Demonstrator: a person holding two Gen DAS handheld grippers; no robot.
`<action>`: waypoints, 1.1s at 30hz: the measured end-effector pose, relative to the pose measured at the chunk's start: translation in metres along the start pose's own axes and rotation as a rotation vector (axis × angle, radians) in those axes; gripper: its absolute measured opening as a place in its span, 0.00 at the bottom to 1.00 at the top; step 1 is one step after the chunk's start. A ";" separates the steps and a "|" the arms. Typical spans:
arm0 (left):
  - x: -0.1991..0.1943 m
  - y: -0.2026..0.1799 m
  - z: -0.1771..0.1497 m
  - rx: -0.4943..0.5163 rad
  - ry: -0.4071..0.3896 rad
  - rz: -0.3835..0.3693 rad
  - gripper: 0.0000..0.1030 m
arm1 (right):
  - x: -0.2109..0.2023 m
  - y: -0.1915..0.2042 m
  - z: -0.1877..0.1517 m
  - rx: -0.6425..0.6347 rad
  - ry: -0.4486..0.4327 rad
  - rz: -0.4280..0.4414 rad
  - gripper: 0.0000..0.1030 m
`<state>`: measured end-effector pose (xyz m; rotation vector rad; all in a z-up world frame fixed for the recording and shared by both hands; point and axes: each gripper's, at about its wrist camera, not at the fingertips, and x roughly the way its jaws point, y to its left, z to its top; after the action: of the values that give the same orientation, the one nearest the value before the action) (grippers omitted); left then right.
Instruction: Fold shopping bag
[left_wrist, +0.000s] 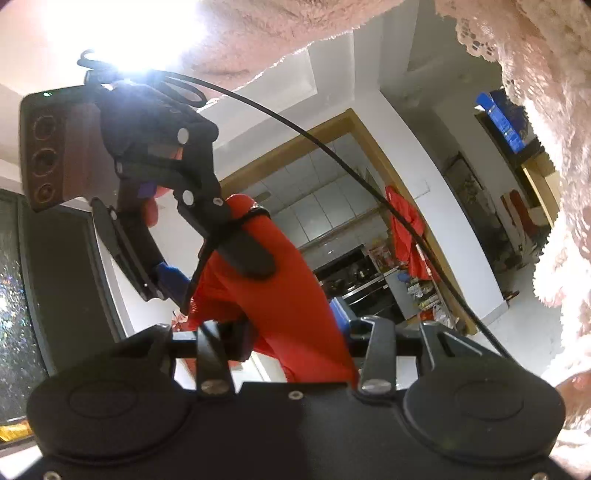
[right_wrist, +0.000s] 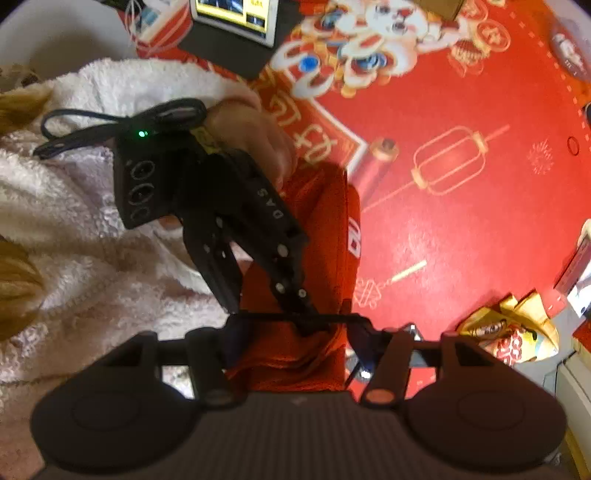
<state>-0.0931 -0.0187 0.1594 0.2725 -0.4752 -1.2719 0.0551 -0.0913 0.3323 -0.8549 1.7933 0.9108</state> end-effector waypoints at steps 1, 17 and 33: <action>0.000 -0.001 0.000 0.002 -0.003 -0.015 0.41 | 0.003 0.001 0.003 -0.013 0.026 0.009 0.55; 0.008 0.009 -0.006 -0.080 -0.005 -0.069 0.47 | 0.055 0.062 0.004 -0.312 0.299 -0.194 0.74; 0.044 0.042 -0.076 -0.424 0.300 -0.184 0.72 | 0.027 0.038 -0.036 -0.366 0.224 -0.322 0.73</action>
<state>-0.0110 -0.0544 0.1201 0.1455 0.0824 -1.4474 -0.0009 -0.1084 0.3263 -1.4827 1.6277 0.9719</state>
